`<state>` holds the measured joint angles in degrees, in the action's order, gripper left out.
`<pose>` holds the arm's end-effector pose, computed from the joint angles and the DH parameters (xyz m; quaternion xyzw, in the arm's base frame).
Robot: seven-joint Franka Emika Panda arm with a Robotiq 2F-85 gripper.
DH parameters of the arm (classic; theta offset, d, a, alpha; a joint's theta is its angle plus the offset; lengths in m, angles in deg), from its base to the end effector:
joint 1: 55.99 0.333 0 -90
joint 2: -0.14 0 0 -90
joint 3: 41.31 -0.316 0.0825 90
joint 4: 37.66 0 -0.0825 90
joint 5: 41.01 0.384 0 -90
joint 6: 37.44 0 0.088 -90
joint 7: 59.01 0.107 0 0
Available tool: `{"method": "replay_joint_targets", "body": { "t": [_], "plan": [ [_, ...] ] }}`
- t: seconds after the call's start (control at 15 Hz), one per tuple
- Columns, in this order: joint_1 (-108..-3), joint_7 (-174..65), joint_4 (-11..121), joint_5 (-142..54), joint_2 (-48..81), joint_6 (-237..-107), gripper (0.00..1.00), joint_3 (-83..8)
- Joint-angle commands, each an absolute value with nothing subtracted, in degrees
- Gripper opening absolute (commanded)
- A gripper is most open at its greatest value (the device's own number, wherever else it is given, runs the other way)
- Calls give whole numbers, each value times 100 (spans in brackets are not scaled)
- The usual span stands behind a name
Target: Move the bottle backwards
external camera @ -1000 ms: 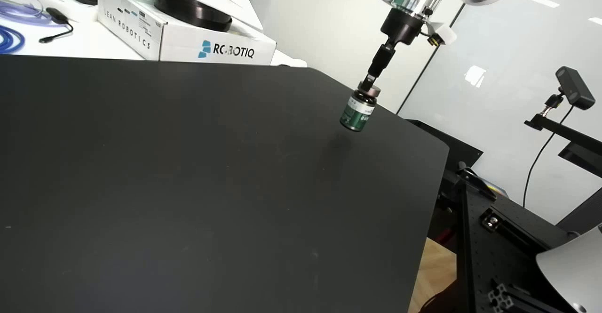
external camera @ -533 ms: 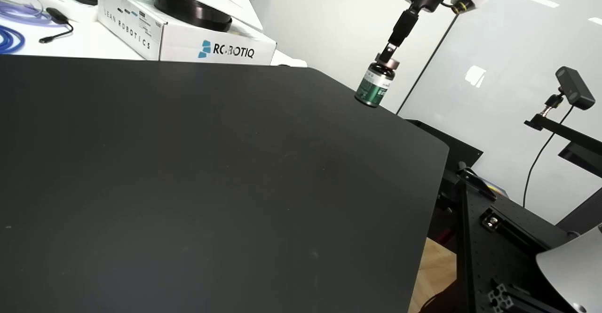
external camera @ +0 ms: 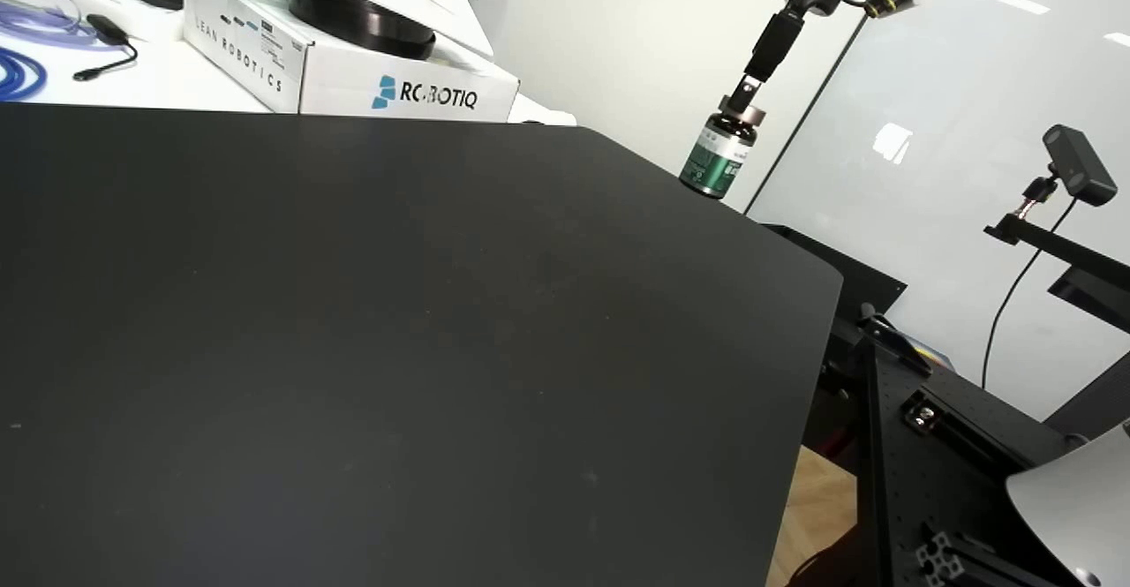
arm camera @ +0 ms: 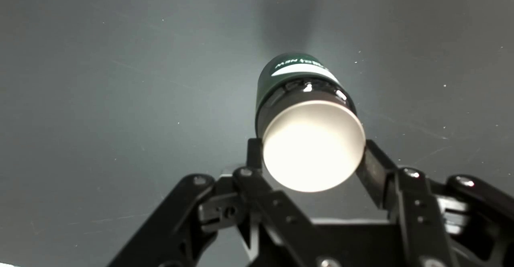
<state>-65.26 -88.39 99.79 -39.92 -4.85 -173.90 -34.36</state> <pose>0.4695 -0.1364 0.3557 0.9935 0.1079 0.0365 0.0023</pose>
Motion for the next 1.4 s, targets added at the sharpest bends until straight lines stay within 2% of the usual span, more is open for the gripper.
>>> {"method": "replay_joint_targets", "body": {
  "t": [0.0, 0.47, 0.53, 0.93, 1.33],
  "plan": [
    [-6431, -8823, 9973, -4009, -489, -17375, 61, -3344],
    [-6431, -8823, 9974, -4010, -489, -17375, 61, -3344],
    [-6431, -8823, 9974, -4010, -489, -17375, 36, -3344],
    [-6406, -8931, 9004, -3910, 469, -17667, 36, -3376],
    [-6454, -8821, 7041, -4085, 2098, -17594, 36, -3672]
  ]
}}
